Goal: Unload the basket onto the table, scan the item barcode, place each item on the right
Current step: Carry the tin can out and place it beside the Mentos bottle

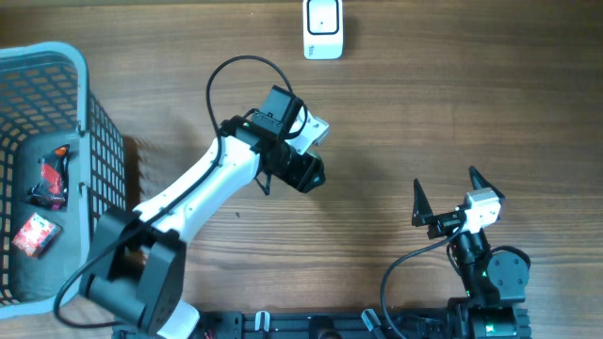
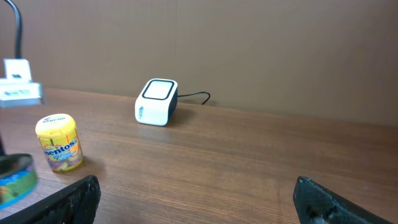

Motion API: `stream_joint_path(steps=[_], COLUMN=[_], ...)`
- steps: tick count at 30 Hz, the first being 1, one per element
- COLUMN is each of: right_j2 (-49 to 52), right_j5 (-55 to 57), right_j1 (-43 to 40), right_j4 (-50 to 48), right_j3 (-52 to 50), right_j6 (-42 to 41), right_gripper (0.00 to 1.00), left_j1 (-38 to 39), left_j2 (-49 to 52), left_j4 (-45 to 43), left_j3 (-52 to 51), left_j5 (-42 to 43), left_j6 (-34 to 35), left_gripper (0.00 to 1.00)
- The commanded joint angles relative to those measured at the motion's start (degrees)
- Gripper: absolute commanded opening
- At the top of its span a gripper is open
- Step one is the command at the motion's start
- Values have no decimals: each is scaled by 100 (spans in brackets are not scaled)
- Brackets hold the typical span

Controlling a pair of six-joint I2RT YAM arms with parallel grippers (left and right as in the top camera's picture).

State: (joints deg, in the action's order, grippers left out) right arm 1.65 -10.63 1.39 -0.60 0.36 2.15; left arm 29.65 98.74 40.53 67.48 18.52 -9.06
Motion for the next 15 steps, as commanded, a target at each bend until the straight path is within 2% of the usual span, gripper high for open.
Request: stream_joint_path(steps=[1,4,8,11,15], right_j2=[-24,-24,-24,-24,-24], right_j5=[37,37,37,37,37], right_j1=[-2,-2,-2,-2,-2], right_j4=[-15,-15,-15,-15,-15], right_j3=[-7,-7,-7,-7,-7], right_j6=[-79,-79,-79,-81,-81], right_gripper=[100,100,100,100,100], left_j1=[24,24,17,17,-76], left_j2=[407,662,702,704,704], left_j4=[-389,-835,-868,-874,-831], left_j3=[109,109,109,109,109], left_j5=[138,136,221,1043,1008], left_j6=[-122,-136,-848,-1467,-1932], left_gripper=[57,57,57,59,60])
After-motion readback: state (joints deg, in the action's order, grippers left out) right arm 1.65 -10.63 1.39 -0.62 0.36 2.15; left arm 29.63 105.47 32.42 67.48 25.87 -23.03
